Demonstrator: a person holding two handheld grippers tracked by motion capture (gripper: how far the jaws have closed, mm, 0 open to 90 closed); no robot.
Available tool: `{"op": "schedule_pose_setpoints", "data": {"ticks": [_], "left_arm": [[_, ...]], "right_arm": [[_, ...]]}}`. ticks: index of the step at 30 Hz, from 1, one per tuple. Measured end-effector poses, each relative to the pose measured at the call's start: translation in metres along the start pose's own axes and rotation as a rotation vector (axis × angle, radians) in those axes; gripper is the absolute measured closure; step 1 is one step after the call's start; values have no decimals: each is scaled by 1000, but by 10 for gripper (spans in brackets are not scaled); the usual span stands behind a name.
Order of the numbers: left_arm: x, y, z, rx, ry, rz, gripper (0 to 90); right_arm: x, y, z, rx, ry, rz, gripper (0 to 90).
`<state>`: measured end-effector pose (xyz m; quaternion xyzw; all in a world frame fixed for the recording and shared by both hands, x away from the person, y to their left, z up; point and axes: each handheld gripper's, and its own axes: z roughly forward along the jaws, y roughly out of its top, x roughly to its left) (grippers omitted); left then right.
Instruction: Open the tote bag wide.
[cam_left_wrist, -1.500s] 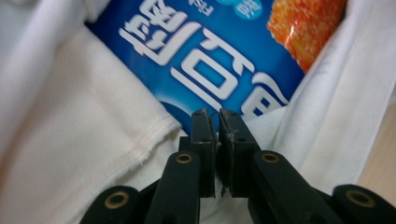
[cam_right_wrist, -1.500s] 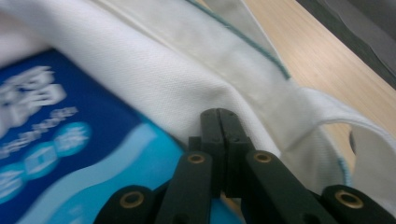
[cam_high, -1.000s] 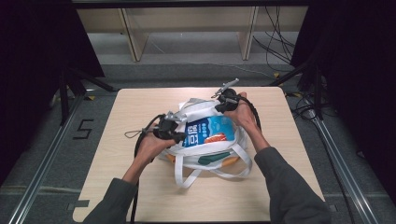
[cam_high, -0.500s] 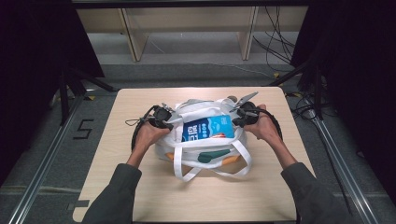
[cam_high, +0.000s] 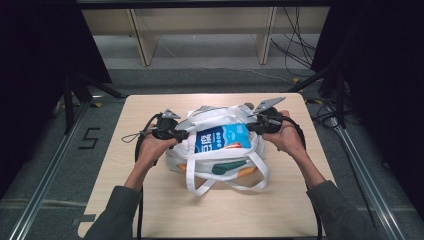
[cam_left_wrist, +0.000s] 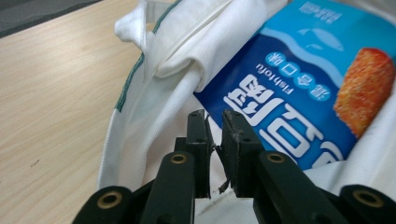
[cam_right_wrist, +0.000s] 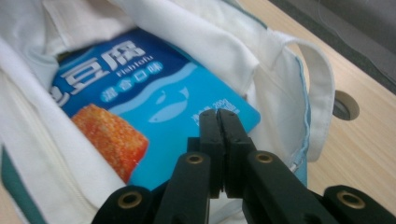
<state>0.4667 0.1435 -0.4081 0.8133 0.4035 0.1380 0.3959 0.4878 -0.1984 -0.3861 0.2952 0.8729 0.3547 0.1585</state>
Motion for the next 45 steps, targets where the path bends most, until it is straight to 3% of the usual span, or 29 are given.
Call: {"op": "schedule_pose_setpoints", "data": {"ticks": [3, 17, 18, 22, 24, 27, 29, 33, 40, 41, 45], "left_arm": [[-2, -3, -10, -28, -13, -10, 784], [-5, -22, -40, -100, -48, -32, 640], [-8, -24, -40, -117, -49, -49, 619], [-15, -34, -51, -147, -67, -41, 508], [-17, -36, -54, -149, -67, -31, 495], [-25, -44, -60, -178, -69, -44, 418], [-26, -47, -62, -184, -65, -24, 401], [-27, -51, -65, -185, -64, -22, 385], [-27, -56, -64, -178, -63, -51, 351], [-27, -56, -65, -170, -59, -35, 346], [-29, -58, -64, -175, -71, -46, 337]], "right_arm": [[2, 1, -8, -31, -4, -19, 900], [-4, -13, -30, -67, -15, -1, 845], [-3, -15, -32, -68, -7, 13, 823], [-2, -22, -40, -116, -26, 41, 731], [-1, -24, -43, -109, -21, 69, 713], [0, -31, -50, -143, -49, 85, 592], [2, -35, -53, -153, -50, 130, 535], [5, -44, -56, -192, -63, 162, 512], [5, -59, -57, -210, -56, 173, 490], [6, -60, -57, -207, -55, 180, 486], [6, -65, -59, -219, -56, 172, 477]]}}
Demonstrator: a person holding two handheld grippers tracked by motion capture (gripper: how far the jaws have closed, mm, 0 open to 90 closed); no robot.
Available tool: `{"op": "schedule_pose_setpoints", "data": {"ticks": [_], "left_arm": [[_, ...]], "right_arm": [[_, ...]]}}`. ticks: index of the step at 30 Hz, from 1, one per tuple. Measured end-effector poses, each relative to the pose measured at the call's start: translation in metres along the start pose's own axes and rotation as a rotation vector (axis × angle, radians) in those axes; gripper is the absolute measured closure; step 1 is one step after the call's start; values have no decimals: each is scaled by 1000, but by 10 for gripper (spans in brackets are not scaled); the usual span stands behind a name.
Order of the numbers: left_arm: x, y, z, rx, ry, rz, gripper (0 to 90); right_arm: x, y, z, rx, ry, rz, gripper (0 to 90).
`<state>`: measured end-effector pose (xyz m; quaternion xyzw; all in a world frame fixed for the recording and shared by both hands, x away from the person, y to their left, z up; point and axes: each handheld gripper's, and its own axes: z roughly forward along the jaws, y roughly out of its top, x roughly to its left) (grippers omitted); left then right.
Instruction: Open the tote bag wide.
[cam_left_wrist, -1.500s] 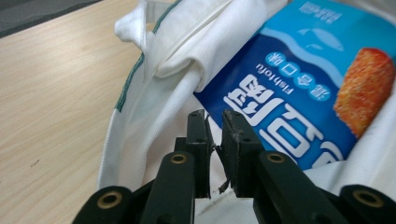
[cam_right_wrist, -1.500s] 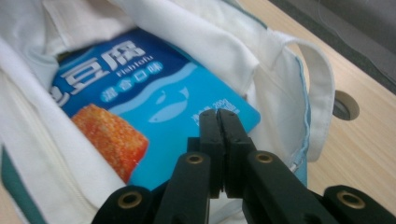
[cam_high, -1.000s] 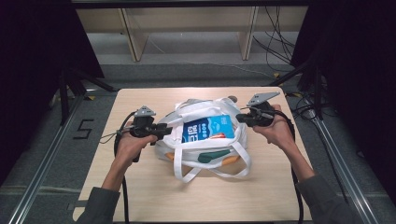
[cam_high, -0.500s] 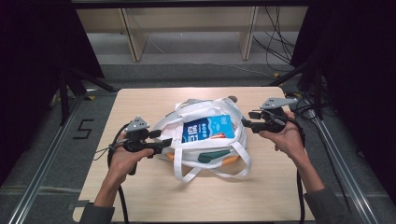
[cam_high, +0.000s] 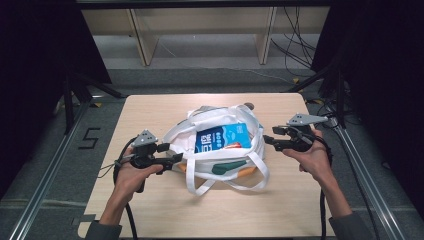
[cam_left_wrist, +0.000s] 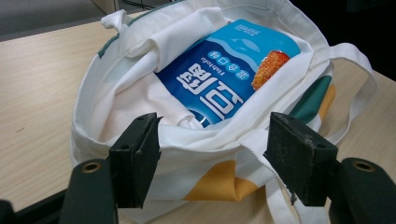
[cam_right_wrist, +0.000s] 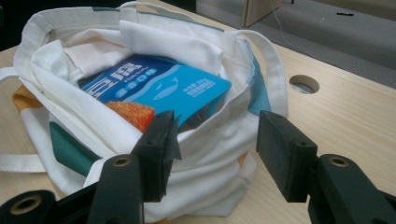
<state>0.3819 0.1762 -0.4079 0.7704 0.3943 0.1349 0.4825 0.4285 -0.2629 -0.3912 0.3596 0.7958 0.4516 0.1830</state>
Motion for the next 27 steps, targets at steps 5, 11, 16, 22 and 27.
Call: {"op": "schedule_pose_setpoints", "data": {"ticks": [5, 11, 16, 22, 27], "left_arm": [[-1, -3, 1, 6, 10, 3, 325], [0, -7, 0, 17, 10, 10, 318], [-1, -11, 2, 26, 11, 24, 306], [-4, -14, 3, 21, -8, 43, 291], [-6, -18, 3, 25, -1, 26, 285]], "right_arm": [[-2, -2, -3, 10, -7, -17, 464], [0, -7, -1, 0, -14, -2, 440], [-1, -11, -2, 34, -4, 8, 418], [3, -16, -2, 17, -10, 25, 397], [4, -19, -5, 43, -2, 18, 380]]}}
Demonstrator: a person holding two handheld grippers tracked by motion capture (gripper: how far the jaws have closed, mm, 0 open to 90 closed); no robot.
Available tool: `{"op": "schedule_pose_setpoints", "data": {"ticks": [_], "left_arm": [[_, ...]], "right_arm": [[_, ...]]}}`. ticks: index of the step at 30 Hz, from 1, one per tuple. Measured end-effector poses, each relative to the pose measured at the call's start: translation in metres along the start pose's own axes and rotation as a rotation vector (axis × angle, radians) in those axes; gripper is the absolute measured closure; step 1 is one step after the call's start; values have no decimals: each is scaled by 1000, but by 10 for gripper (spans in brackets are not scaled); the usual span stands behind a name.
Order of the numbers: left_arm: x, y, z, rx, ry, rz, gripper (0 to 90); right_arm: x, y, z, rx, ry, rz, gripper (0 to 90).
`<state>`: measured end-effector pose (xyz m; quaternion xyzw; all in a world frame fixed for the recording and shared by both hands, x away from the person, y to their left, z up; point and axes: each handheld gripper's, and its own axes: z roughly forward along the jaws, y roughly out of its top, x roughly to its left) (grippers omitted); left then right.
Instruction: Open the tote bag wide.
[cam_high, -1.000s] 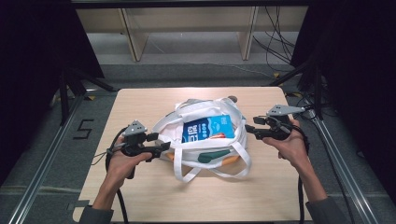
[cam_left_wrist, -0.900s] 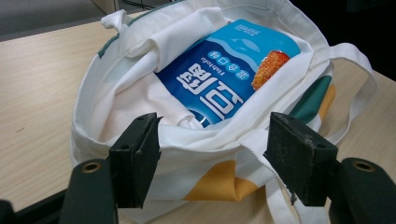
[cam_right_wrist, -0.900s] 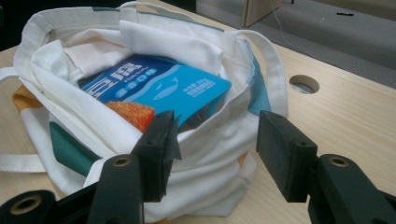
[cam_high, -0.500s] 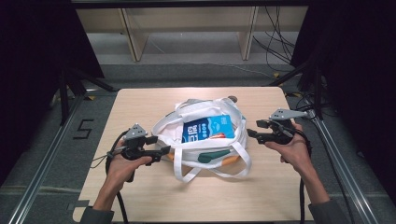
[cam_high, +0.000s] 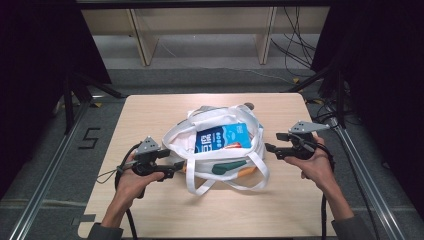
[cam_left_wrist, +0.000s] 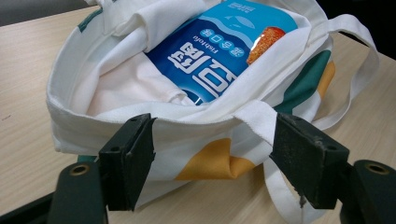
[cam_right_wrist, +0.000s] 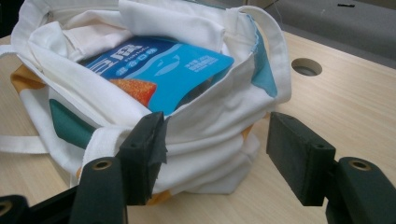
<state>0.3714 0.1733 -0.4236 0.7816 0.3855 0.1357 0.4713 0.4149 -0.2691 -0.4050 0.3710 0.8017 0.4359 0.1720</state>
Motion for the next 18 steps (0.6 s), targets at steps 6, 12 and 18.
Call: {"op": "schedule_pose_setpoints", "data": {"ticks": [6, 12, 18], "left_arm": [[-5, -4, -3, 9, -10, 25, 280], [-7, -11, -3, 6, 4, 20, 277], [-10, -18, -4, 14, -6, 24, 272]], "right_arm": [[3, -5, -3, -7, -1, -15, 371], [8, -12, -7, -10, -1, -7, 358], [9, -21, -11, 18, -2, -2, 325]]}}
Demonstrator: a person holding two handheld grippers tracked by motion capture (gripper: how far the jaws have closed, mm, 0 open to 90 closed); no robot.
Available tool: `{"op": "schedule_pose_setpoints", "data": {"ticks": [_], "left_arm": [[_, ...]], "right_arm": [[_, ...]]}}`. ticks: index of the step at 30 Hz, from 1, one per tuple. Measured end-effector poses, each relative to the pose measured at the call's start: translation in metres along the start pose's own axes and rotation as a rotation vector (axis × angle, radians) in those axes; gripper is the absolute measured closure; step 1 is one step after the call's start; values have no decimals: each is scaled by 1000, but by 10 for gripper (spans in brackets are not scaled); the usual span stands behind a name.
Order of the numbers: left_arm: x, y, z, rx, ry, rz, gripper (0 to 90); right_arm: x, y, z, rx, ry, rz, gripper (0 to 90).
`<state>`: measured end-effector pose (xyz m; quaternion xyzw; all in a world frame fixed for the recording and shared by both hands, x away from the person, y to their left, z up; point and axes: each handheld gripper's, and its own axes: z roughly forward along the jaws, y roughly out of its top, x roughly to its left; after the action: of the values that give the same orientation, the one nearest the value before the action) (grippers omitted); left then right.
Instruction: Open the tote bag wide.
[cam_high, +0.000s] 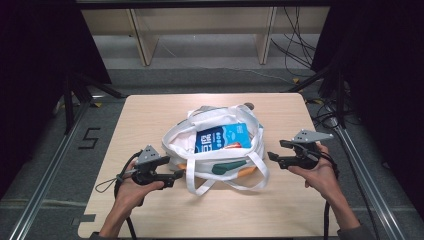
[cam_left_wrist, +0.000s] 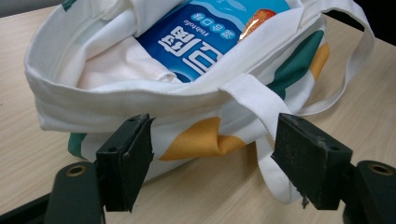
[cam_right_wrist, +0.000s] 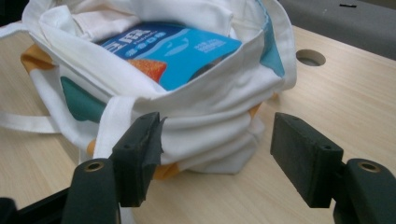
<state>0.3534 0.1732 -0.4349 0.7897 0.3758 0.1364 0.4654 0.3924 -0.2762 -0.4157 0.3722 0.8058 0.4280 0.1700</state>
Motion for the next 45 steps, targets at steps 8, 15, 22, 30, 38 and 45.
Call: {"op": "schedule_pose_setpoints", "data": {"ticks": [8, 15, 22, 30, 38, 45], "left_arm": [[-8, -12, -2, -1, 9, 10, 268], [-16, -24, 2, 6, 3, 4, 254], [-22, -32, 4, -1, -14, 3, 237], [-28, -44, 1, 28, -12, 53, 226], [-31, -55, 2, 29, -4, 32, 224], [-36, -65, 0, 36, -6, 40, 220]], "right_arm": [[0, -14, -5, 8, -3, 8, 298], [1, -21, -11, -7, -10, -13, 298], [7, -29, -14, 0, -3, 4, 289], [14, -44, -15, -6, 4, -9, 289], [20, -60, -17, 5, -3, -20, 289], [26, -75, -19, 31, 14, -20, 274]]}}
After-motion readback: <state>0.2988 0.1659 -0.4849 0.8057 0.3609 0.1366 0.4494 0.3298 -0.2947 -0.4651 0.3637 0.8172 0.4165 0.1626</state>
